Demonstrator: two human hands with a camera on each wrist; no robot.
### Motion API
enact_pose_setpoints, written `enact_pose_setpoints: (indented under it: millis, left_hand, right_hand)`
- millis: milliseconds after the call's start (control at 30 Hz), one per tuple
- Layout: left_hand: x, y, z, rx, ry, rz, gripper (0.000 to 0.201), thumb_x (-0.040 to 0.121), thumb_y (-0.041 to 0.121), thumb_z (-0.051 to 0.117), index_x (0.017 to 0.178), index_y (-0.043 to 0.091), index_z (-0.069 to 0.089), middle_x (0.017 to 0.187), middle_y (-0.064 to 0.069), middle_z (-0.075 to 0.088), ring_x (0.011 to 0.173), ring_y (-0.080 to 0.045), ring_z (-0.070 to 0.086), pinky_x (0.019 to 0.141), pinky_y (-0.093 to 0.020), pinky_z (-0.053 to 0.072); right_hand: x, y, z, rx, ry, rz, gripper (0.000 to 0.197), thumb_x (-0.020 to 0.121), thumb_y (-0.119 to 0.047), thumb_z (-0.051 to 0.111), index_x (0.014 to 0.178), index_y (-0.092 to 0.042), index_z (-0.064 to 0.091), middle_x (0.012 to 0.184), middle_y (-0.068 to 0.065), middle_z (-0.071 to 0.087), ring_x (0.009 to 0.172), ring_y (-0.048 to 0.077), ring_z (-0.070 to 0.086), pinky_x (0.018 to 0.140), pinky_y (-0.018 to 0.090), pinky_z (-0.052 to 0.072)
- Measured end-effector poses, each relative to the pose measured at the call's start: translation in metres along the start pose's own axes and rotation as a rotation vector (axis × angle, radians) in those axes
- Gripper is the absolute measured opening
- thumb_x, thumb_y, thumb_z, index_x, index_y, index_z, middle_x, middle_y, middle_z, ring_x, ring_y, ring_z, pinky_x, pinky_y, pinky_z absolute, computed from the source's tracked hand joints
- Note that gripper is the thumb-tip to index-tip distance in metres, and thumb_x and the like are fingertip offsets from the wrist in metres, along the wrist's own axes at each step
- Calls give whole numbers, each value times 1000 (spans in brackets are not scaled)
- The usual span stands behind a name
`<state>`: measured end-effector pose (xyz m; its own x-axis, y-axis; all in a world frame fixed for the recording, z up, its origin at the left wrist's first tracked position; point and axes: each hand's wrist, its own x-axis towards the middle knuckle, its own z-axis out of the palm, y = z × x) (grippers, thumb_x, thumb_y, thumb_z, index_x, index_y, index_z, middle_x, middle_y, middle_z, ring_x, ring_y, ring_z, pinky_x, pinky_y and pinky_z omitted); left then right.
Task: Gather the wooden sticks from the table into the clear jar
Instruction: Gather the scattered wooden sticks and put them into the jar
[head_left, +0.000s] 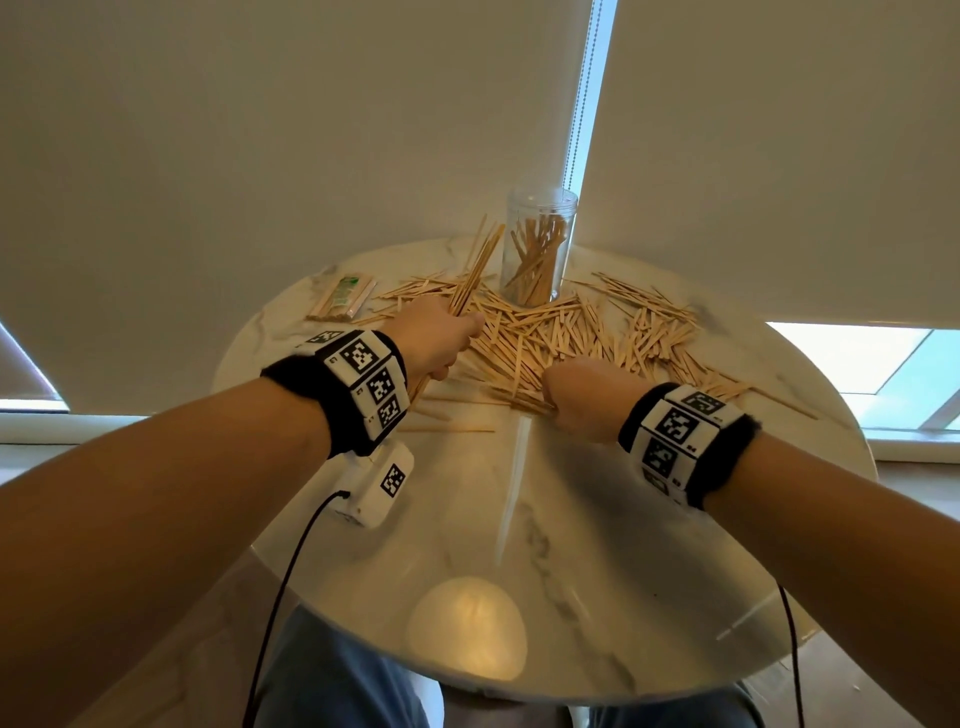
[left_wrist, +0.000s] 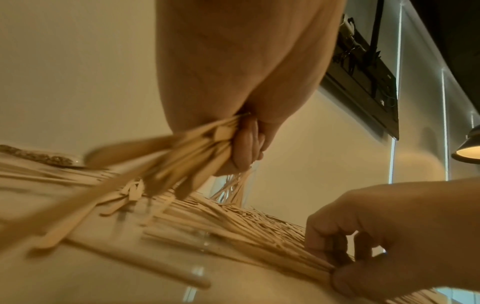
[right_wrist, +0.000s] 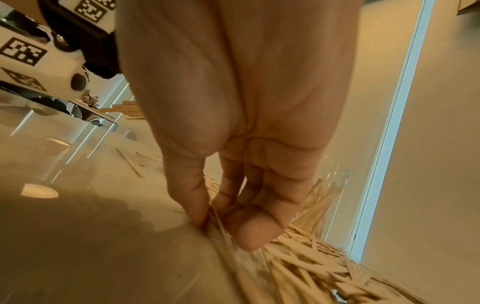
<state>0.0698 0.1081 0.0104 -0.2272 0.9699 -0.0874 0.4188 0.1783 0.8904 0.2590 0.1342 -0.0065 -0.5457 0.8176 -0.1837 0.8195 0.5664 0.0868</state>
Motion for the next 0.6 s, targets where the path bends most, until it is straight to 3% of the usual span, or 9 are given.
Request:
enact_pose_setpoints:
  millis: [133, 233, 367, 433, 533, 600]
  left_hand:
    - [3, 2, 3, -77, 54, 12, 26, 101, 34, 51, 95, 10, 59, 70, -1, 47, 52, -13, 37, 45, -24, 33]
    - [8, -1, 2, -181, 161, 21, 36, 102, 43, 47, 96, 10, 60, 70, 0, 48, 51, -13, 40, 46, -26, 37]
    - [16, -6, -5, -234, 429, 117, 43, 98, 61, 37, 89, 22, 54, 76, 1, 55, 65, -19, 54, 69, -40, 53]
    - [19, -6, -6, -279, 495, 156, 46, 92, 67, 37, 89, 25, 55, 76, 2, 56, 71, -22, 56, 77, -48, 54]
    - [16, 2, 6, -307, 397, 213, 48, 92, 67, 43, 92, 21, 55, 74, 4, 54, 65, -17, 53, 67, -41, 51]
    - [13, 10, 19, -247, 275, 208, 62, 85, 74, 48, 101, 16, 59, 76, 4, 56, 65, -14, 55, 62, -32, 52]
  right_hand:
    - [-2, 1, 1, -13, 25, -36, 22, 98, -20, 54, 117, -13, 63, 101, 5, 65, 91, 23, 62, 85, 36, 57]
    - [-2, 6, -1, 38, 64, -8, 20, 97, -15, 53, 113, -11, 65, 96, 5, 66, 88, 21, 63, 83, 33, 57]
    - [2, 22, -15, 319, 148, 90, 13, 96, -17, 59, 104, -16, 70, 86, -1, 66, 78, 15, 61, 69, 24, 52]
    - [1, 28, -25, 527, 194, 137, 9, 95, -19, 63, 100, -17, 70, 87, 1, 70, 80, 16, 67, 73, 29, 57]
    - [-1, 30, -41, 905, 279, 141, 6, 94, -17, 66, 98, -15, 71, 89, 4, 74, 81, 17, 73, 74, 28, 60]
    - [-1, 24, -48, 1087, 301, 83, 8, 92, -16, 69, 99, -11, 71, 90, 6, 75, 81, 18, 75, 76, 30, 61]
